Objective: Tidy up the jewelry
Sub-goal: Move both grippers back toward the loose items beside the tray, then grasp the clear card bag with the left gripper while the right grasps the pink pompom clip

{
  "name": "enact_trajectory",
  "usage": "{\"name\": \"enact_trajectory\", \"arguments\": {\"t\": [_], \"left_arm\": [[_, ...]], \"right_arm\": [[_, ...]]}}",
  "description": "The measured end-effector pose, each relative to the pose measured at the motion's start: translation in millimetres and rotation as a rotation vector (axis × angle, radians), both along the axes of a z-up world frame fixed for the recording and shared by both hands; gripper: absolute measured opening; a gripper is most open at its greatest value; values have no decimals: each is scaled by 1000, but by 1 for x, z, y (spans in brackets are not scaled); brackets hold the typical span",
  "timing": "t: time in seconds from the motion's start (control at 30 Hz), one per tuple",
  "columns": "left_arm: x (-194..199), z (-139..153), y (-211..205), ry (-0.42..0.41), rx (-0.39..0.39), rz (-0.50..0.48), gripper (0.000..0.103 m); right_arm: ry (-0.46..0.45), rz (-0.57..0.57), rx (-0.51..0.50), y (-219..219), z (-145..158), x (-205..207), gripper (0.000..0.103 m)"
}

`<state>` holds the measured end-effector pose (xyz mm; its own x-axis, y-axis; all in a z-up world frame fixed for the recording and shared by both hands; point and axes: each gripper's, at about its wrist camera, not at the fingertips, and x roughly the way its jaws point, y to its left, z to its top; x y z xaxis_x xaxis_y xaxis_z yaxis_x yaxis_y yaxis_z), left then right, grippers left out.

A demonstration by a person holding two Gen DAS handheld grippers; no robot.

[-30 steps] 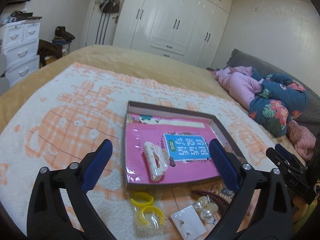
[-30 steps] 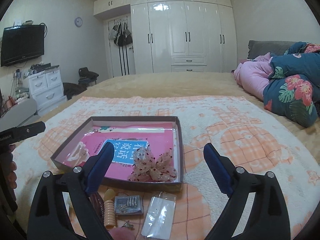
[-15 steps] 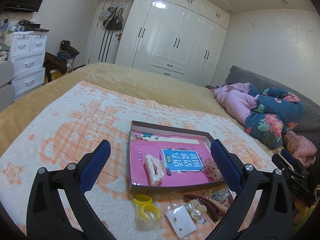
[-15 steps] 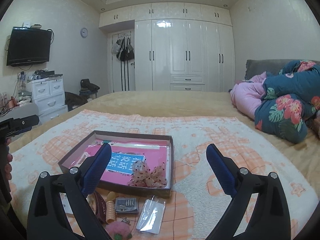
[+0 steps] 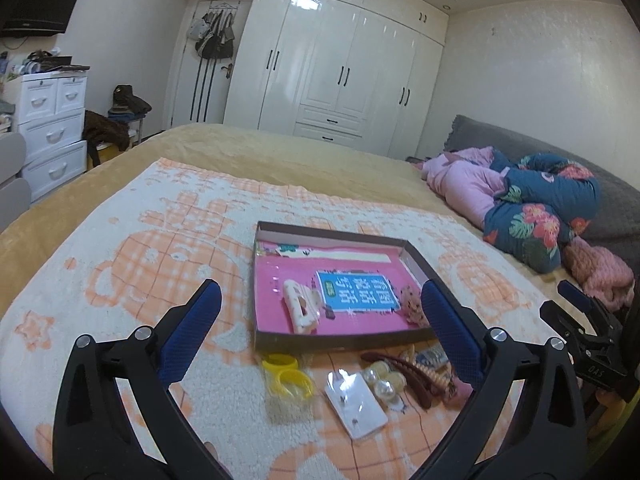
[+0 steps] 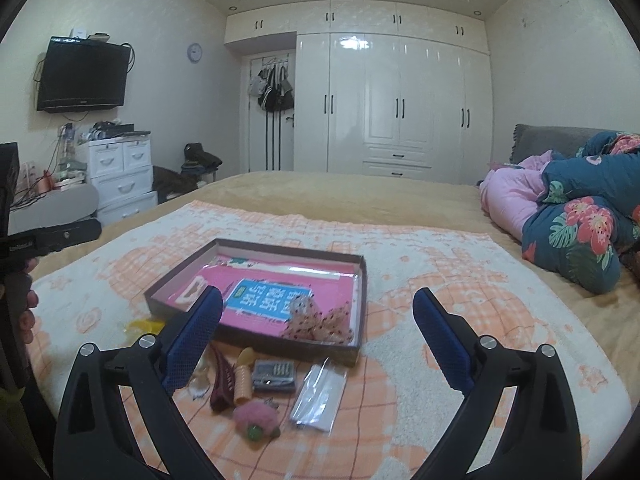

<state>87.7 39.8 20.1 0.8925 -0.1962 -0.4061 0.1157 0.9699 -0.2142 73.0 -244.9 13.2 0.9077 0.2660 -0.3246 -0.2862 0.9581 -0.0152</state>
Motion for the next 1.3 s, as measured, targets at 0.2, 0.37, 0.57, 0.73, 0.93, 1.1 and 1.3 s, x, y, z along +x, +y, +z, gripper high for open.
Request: {"name": "enact_trajectory", "arguments": {"t": [0.2, 0.37, 0.57, 0.73, 0.93, 1.1, 1.3], "left_arm": [[-9, -8, -8, 10, 12, -14, 92], [-15, -21, -17, 42, 16, -34, 92], [-16, -40, -29, 107, 34, -64, 92], [-15, -49, -33, 136, 50, -85, 92], [-11, -59, -35, 188, 64, -91, 92], [-9, -67, -36, 228, 51, -113, 92], [-6, -80, -44, 277, 48, -155, 89]], "right_arm": [[16, 20, -19, 4, -9, -10, 93], [40, 38, -41, 7, -19, -15, 93], [73, 72, -72, 14, -30, -18, 93], [103, 106, -96, 17, -37, -19, 93], [171, 173, -138, 28, -53, -15, 85], [221, 206, -149, 33, -65, -9, 70], [309, 233, -126, 33, -82, 7, 48]]}}
